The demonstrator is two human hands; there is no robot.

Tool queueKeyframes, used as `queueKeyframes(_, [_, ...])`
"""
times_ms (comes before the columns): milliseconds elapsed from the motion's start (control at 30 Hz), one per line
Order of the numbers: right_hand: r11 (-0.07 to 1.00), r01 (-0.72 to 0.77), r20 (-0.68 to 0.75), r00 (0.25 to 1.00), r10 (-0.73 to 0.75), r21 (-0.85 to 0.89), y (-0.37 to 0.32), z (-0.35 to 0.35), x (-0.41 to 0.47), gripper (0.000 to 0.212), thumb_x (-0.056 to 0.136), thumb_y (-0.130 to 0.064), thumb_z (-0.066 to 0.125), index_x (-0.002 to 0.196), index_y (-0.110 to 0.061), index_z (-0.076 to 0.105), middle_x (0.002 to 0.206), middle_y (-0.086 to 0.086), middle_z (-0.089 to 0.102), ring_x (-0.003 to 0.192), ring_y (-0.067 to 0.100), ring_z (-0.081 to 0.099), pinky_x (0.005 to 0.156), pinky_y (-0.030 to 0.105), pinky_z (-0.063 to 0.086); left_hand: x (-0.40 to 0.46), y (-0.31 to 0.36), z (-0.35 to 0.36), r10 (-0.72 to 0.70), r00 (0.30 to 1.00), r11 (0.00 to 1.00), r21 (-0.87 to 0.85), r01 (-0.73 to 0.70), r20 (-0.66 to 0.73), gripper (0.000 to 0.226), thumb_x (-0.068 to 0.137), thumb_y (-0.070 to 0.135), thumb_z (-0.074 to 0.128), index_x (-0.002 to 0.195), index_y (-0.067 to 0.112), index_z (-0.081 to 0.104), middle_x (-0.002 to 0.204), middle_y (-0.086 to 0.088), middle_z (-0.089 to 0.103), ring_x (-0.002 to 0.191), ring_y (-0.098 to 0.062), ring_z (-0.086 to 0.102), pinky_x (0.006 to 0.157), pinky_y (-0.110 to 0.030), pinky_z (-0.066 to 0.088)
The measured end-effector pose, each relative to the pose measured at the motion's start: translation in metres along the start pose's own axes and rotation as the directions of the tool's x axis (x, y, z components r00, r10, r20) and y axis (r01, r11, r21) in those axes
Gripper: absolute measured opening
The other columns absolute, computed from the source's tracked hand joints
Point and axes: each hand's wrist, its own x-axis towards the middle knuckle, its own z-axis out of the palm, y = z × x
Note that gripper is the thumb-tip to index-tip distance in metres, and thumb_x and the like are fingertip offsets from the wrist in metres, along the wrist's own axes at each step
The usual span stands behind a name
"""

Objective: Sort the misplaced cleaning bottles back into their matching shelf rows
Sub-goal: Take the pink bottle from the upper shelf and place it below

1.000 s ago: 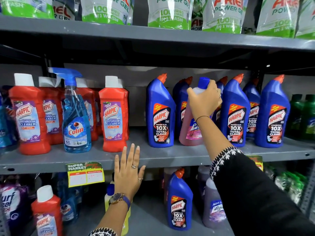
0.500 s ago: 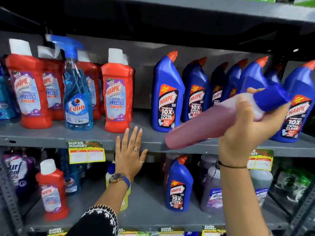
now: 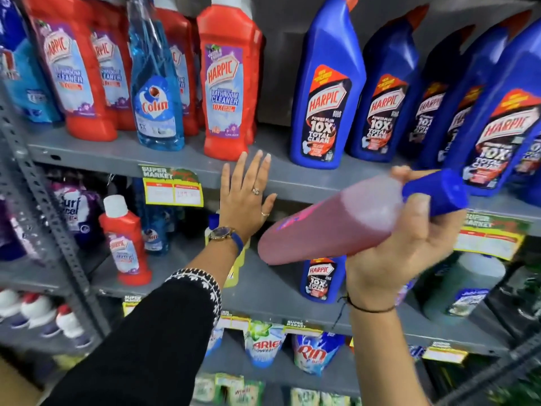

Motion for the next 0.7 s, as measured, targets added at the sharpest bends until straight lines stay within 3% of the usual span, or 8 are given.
queueKeyframes(100, [0.998, 0.04, 0.016, 0.999, -0.039, -0.049, 0.016, 0.001, -0.021, 0.017, 0.077, -0.019, 0.052, 0.089, -0.027, 0.061, 0.081, -0.01, 0.067, 0.082, 0.014, 0.063, 0.081, 0.028, 0.046, 0.002, 0.001, -0.001, -0.008, 1.0, 1.0, 0.014, 0.008, 0.01, 0.064, 0.089, 0.038, 0.044, 0.144, 0.01, 0.028, 0.145, -0.011, 0.043, 0.136, -0.032, 0.027, 0.115, -0.044, 0.002])
queueKeyframes(200, [0.977, -0.051, 0.063, 0.996, 0.065, -0.205, 0.045, -0.006, -0.045, 0.014, 0.081, -0.022, 0.053, 0.094, -0.026, 0.058, 0.09, 0.009, 0.065, 0.09, 0.028, 0.059, 0.085, 0.04, 0.046, 0.0, 0.001, -0.001, -0.012, 1.0, 0.999, 0.031, 0.011, 0.013, 0.061, 0.092, 0.04, 0.041, 0.144, 0.01, 0.029, 0.145, -0.01, 0.044, 0.137, -0.031, 0.027, 0.115, -0.045, 0.005])
queueKeyframes(300, [0.932, -0.085, 0.091, 0.988, 0.124, -0.353, 0.077, -0.018, -0.063, 0.016, 0.083, -0.028, 0.054, 0.095, -0.019, 0.061, 0.095, 0.017, 0.065, 0.091, 0.032, 0.059, 0.084, 0.044, 0.046, 0.0, 0.001, 0.001, -0.012, 1.0, 0.999, 0.039, 0.012, 0.005, 0.061, 0.091, 0.04, 0.04, 0.143, 0.011, 0.029, 0.144, -0.01, 0.045, 0.136, -0.031, 0.027, 0.116, -0.044, 0.004])
queueKeyframes(400, [0.88, -0.064, 0.154, 0.976, 0.154, -0.47, 0.101, -0.026, -0.082, 0.033, 0.086, -0.03, 0.053, 0.103, -0.004, 0.061, 0.098, 0.008, 0.062, 0.092, 0.023, 0.056, 0.086, 0.035, 0.044, 0.001, 0.001, 0.003, -0.02, 1.0, 0.999, 0.03, 0.021, -0.021, 0.06, 0.09, 0.039, 0.04, 0.142, 0.012, 0.03, 0.142, -0.01, 0.048, 0.135, -0.031, 0.028, 0.115, -0.045, 0.007])
queueKeyframes(500, [0.841, -0.065, 0.192, 0.961, 0.197, -0.538, 0.124, -0.032, -0.096, 0.028, 0.085, -0.032, 0.052, 0.104, -0.013, 0.058, 0.096, -0.01, 0.055, 0.091, 0.01, 0.048, 0.085, 0.031, 0.038, 0.0, 0.001, 0.004, -0.02, 0.999, 0.999, 0.038, 0.021, -0.039, 0.06, 0.087, 0.039, 0.04, 0.141, 0.012, 0.032, 0.14, -0.01, 0.049, 0.135, -0.031, 0.03, 0.114, -0.046, 0.01])
queueKeyframes(567, [0.819, -0.072, 0.218, 0.947, 0.234, -0.57, 0.139, -0.033, -0.104, 0.019, 0.085, -0.033, 0.053, 0.102, -0.024, 0.053, 0.092, -0.02, 0.05, 0.087, 0.005, 0.044, 0.083, 0.036, 0.039, 0.0, 0.001, 0.005, -0.019, 0.999, 0.999, 0.044, 0.021, -0.046, 0.061, 0.087, 0.039, 0.04, 0.14, 0.011, 0.032, 0.14, -0.009, 0.05, 0.134, -0.031, 0.031, 0.114, -0.046, 0.012])
queueKeyframes(700, [0.765, -0.098, 0.206, 0.934, 0.291, -0.636, 0.163, -0.035, -0.115, 0.016, 0.087, -0.033, 0.055, 0.099, -0.023, 0.053, 0.091, -0.01, 0.053, 0.086, 0.008, 0.046, 0.085, 0.054, 0.044, -0.001, 0.001, 0.006, -0.008, 0.999, 0.998, 0.063, 0.012, -0.053, 0.061, 0.087, 0.039, 0.042, 0.14, 0.011, 0.033, 0.14, -0.008, 0.05, 0.134, -0.03, 0.033, 0.113, -0.047, 0.014])
